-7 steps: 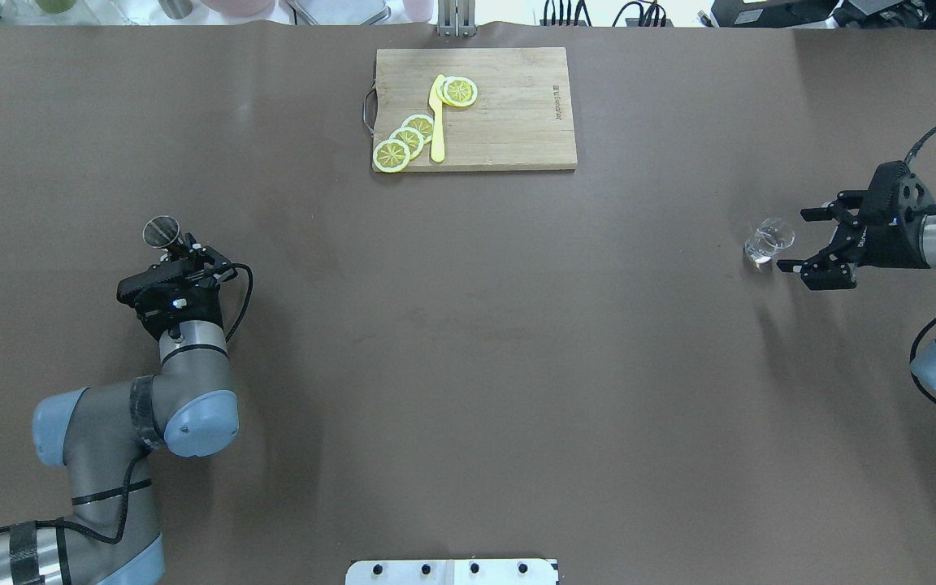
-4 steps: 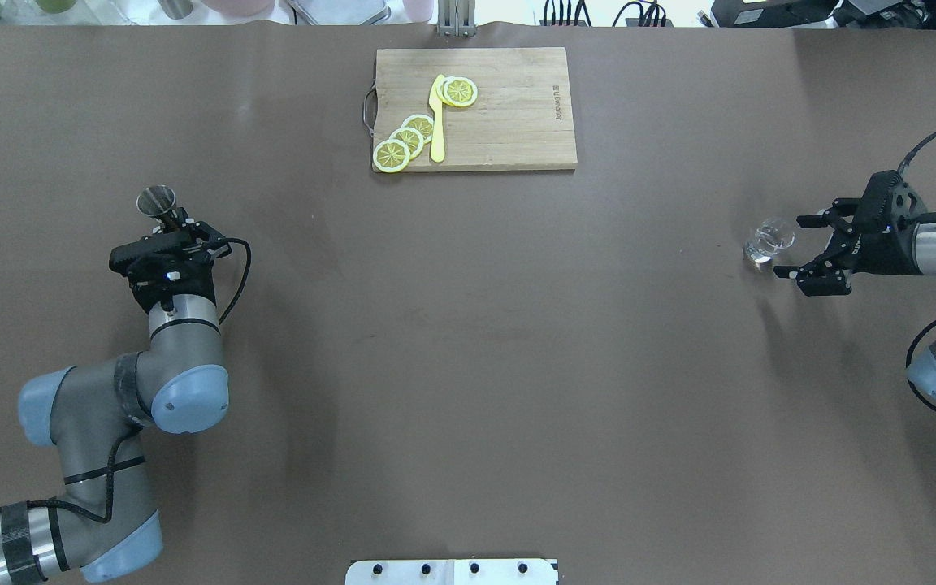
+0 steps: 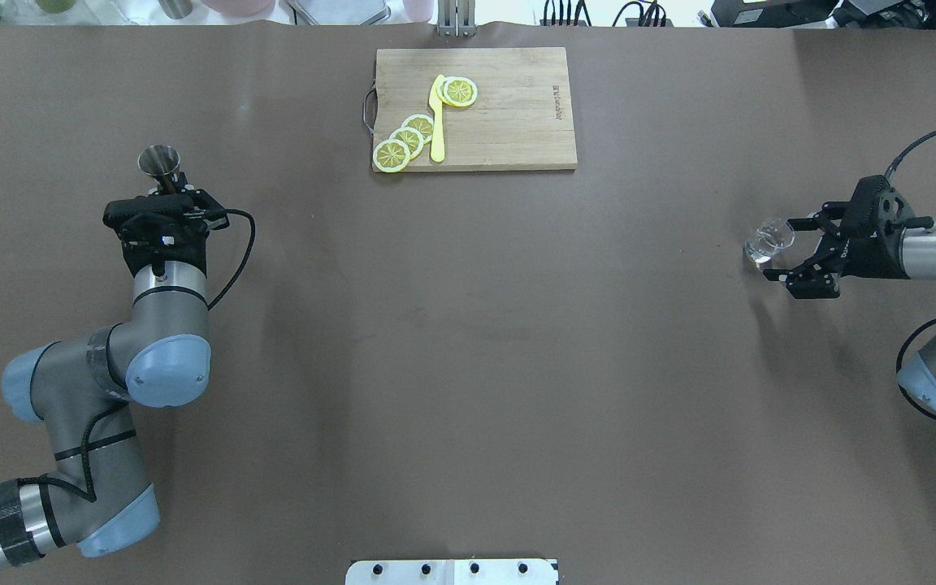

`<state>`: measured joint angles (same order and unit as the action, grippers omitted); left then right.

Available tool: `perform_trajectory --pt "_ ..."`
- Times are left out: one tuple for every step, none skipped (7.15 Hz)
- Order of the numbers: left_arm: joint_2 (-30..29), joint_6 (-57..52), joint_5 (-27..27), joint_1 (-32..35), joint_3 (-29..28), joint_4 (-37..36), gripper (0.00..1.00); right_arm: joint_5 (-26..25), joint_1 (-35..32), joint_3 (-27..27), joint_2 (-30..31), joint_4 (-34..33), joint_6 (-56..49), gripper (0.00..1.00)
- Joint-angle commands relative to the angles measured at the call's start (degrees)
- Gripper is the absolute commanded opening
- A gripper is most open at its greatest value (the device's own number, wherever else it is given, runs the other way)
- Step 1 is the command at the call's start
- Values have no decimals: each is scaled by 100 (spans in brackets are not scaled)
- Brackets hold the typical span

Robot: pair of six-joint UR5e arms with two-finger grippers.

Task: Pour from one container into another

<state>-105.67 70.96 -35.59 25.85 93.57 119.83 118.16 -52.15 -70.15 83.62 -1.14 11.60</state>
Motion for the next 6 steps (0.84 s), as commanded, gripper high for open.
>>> perform_trajectory --pt "-609 -1322 -185 -28 -31 775 0 -30 38 45 -64 0 -8 100" --pt "-761 -1818 -185 -45 -49 961 0 -38 47 106 -91 9 -8 100" --pt "-780 -1840 -203 -63 -66 1311 0 -56 56 220 -213 9 -26 100" --pt "-798 -1936 -577 -63 -40 1567 0 -73 47 282 -284 9 -35 100" --pt "-841 -2120 -851 -37 -40 1839 0 -65 47 326 -337 9 -52 100" --pt "-842 -2226 -862 -45 -153 1990 0 -65 47 352 -346 9 -61 100"
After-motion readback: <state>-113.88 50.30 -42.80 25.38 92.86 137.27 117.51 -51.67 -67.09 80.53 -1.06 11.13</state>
